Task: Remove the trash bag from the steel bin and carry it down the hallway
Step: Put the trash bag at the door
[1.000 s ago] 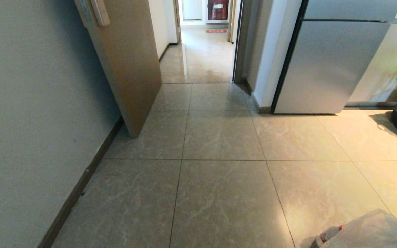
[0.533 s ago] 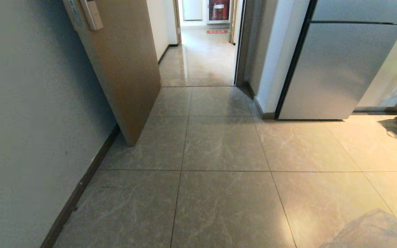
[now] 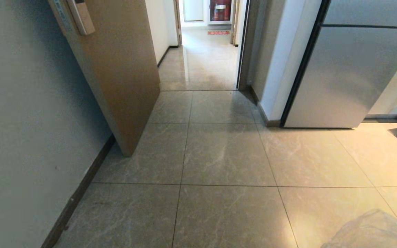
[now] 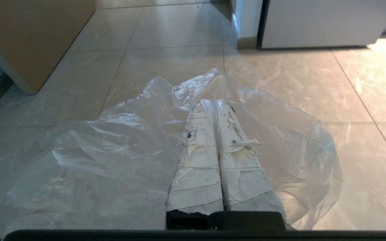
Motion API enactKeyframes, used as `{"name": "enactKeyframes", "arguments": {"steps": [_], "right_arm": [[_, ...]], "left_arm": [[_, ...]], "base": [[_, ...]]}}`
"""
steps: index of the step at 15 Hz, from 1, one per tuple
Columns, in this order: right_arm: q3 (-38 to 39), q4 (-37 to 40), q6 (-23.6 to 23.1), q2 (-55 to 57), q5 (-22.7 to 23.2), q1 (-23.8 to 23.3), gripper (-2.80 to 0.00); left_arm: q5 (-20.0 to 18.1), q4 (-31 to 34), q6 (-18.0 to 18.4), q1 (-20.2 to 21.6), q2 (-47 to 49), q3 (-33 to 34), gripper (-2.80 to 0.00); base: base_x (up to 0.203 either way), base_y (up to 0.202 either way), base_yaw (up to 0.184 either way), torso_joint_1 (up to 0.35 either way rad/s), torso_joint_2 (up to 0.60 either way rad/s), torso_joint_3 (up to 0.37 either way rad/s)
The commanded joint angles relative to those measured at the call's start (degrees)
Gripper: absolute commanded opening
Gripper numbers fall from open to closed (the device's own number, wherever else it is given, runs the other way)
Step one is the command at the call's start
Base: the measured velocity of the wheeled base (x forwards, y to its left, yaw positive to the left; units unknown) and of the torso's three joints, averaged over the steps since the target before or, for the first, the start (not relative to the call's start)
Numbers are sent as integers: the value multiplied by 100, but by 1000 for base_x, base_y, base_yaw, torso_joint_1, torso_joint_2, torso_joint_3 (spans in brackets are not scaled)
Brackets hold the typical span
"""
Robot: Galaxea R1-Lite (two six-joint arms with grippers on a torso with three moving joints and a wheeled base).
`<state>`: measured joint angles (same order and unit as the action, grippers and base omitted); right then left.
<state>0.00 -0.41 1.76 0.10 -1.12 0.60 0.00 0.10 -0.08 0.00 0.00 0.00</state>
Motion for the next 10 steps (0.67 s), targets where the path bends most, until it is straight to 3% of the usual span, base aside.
{"name": "enactKeyframes", "arguments": {"steps": [1, 10], "right_arm": [[9, -2, 0, 8, -2, 2, -280], [9, -2, 0, 8, -2, 2, -280]], "left_arm": [[7, -1, -1, 0, 0, 0, -280], [3, -1, -1, 0, 0, 0, -280]], "base": [[197, 0, 1, 2, 3, -2], [193, 0, 1, 4, 3, 4]]}}
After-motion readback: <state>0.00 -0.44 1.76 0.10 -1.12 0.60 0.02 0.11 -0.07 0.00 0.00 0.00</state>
